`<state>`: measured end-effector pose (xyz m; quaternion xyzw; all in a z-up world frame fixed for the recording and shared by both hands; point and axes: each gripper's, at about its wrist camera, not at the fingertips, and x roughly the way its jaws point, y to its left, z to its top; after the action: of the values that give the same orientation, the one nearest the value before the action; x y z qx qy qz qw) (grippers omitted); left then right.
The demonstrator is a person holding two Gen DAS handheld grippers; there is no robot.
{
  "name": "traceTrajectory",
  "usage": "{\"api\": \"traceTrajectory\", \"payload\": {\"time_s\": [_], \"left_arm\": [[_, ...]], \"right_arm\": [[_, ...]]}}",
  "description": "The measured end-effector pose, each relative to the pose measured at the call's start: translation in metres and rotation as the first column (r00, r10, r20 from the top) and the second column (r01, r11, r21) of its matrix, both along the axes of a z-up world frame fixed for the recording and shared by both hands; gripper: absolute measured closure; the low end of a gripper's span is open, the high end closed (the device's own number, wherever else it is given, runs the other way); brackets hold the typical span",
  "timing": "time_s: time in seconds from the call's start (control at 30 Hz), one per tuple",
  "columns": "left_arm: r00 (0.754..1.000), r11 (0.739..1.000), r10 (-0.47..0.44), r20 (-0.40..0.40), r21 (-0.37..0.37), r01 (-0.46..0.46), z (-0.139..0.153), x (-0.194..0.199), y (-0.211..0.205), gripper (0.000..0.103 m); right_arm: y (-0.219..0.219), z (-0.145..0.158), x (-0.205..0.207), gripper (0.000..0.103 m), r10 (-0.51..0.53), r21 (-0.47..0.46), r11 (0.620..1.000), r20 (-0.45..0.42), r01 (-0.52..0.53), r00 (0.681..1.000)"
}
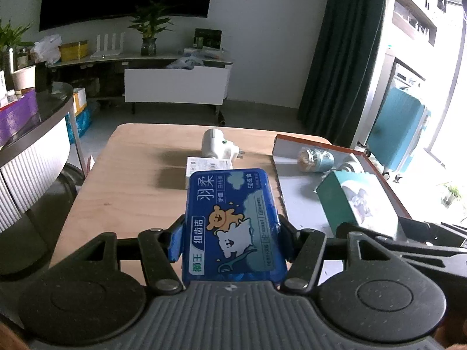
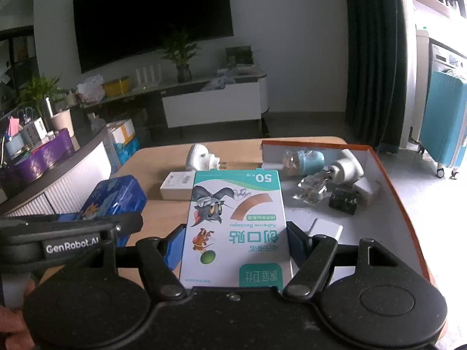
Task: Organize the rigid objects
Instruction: 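Carry the blue tin box and green bandage box toward the foam tray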
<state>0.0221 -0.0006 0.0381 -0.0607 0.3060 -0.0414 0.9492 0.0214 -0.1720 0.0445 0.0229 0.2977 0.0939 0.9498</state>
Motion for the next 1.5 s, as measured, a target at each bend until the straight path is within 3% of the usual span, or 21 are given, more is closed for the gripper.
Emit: {"api": "traceTrajectory", "payload": {"time_s": [0.73,1.5], "left_arm": [[0.996,0.995,-0.092,0.021,-0.034,0.092,0.006,0.003,-0.026,0.041],[0.988,0.989,-0.146,0.046,-0.004,0.146,0.008,0.008,-0.049,0.041]], "right_arm": [[-0.033,0.013,-0.005,0.02,-0.109,-0.003,0.994,0.034,0.11,0.993],[-0.063,0.02,-0.013,0.02,-0.187,0.011,0.982,0.066,0.187,0.98]]}}
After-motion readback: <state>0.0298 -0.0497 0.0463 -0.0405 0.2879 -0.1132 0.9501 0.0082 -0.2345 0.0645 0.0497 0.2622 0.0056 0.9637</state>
